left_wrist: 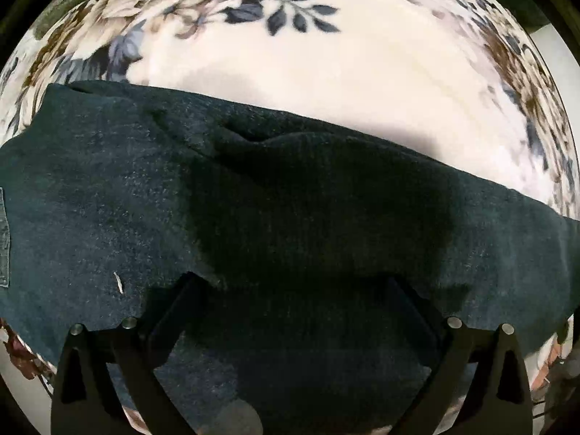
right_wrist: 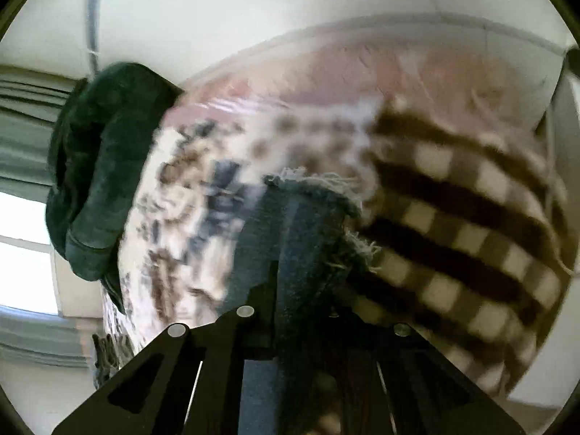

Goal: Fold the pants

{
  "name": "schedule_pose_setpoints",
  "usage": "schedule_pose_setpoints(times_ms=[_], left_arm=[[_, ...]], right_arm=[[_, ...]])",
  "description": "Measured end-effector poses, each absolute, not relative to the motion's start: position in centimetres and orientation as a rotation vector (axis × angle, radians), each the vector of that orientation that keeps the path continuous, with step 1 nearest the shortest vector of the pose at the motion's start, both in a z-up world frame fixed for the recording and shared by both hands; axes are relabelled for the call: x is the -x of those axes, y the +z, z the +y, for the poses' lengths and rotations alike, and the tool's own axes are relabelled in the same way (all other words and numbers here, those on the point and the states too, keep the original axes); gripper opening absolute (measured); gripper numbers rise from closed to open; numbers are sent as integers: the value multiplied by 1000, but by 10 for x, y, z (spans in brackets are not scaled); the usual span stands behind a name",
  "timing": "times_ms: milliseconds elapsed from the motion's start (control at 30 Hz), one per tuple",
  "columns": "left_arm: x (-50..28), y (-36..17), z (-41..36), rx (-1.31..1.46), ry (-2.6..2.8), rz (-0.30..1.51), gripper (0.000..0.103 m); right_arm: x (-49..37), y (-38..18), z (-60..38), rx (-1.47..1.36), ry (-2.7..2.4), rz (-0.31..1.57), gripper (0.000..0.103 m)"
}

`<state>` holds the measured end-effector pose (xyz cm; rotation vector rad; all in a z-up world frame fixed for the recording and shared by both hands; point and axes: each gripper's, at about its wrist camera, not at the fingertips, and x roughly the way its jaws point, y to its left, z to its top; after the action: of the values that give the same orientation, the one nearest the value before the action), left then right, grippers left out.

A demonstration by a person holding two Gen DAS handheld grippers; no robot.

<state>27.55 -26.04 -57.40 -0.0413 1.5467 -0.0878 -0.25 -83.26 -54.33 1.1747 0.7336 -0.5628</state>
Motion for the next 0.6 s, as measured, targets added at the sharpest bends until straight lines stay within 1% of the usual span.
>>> schedule_pose_setpoints(times_ms=[100, 267, 367, 500, 533, 600], left_arm=[[-276, -553, -250, 117, -112, 1551, 103], [-271, -487, -209, 202, -100, 1452, 103], [-259, -459, -169, 225, -93, 1387, 103], [-252, -439, -111, 242, -45, 1339, 103], [-245, -439, -109, 249, -33, 1334, 103], [-236, -436, -82, 271, -3, 1329, 103]], right_arm=[[-9, -490, -807, -1103, -486, 680, 8], [-38, -403, -735, -958, -306, 653, 9], [-59, -373, -672, -896, -197, 676, 8], [-86, -371, -577, -805, -84, 767, 8], [-89, -376, -554, -780, -64, 794, 9], [-98, -401, -497, -748, -5, 877, 9]])
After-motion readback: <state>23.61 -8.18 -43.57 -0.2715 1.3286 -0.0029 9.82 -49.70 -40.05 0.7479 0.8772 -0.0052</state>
